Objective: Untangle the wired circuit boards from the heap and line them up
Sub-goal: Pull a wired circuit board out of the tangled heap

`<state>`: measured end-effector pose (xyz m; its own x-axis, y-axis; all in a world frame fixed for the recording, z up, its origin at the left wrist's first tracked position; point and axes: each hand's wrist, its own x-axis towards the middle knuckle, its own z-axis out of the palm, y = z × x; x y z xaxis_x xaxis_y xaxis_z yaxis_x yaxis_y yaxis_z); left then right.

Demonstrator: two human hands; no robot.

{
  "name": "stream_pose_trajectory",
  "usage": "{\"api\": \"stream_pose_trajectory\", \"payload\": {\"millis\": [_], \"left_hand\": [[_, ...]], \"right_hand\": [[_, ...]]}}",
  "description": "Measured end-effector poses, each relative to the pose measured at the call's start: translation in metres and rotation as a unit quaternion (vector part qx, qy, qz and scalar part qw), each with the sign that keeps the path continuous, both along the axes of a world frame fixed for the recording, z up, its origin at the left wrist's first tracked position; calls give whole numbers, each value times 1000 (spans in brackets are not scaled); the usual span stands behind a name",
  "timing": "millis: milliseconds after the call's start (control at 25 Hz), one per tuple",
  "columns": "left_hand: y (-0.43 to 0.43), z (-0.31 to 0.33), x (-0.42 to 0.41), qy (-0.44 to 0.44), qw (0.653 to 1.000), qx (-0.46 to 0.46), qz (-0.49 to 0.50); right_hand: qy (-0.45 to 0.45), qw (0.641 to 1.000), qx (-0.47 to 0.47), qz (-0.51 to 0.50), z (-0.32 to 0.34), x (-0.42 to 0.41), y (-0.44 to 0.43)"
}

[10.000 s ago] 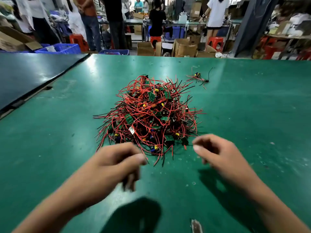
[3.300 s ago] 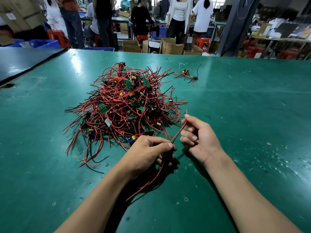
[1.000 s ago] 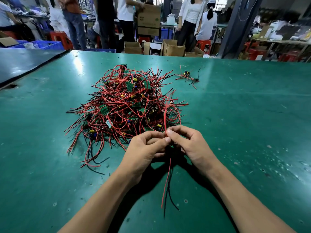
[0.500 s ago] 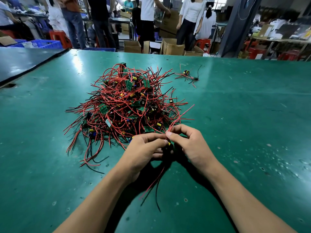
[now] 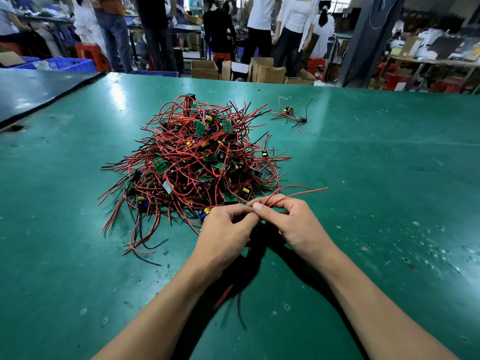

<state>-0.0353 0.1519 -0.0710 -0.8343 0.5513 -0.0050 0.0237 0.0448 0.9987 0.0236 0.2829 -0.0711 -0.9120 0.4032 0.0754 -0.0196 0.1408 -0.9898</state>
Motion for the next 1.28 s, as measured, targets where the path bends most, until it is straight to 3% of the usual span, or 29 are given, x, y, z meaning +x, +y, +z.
{"api": "stream_pose_trajectory", "payload": {"millis": [120,280,480,640,800,960,1280], "left_hand": [[-1,-1,0,11,1000,-4,3],[-4,-3,-4,-26,999,5,-28],[-9,-3,-7,-55,993,30,-102],[-9,-5,-9,-42,994,17,-100],[-7,-7,-10,-41,993,10,-111],[-2,-5,-10,-96,991,21,-85],[0,0,-12,-140,988,23,-61]], "right_hand": [[-1,999,43,-3,1,1,1],[-23,993,-105,42,-2,5,-2],[-28,989,-138,54,-1,5,0],[-22,974,-209,88,-2,6,-3],[-40,989,-126,69,-10,0,3],[-46,989,-137,45,-12,-3,7],[33,989,104,-96,-7,-13,24]]}}
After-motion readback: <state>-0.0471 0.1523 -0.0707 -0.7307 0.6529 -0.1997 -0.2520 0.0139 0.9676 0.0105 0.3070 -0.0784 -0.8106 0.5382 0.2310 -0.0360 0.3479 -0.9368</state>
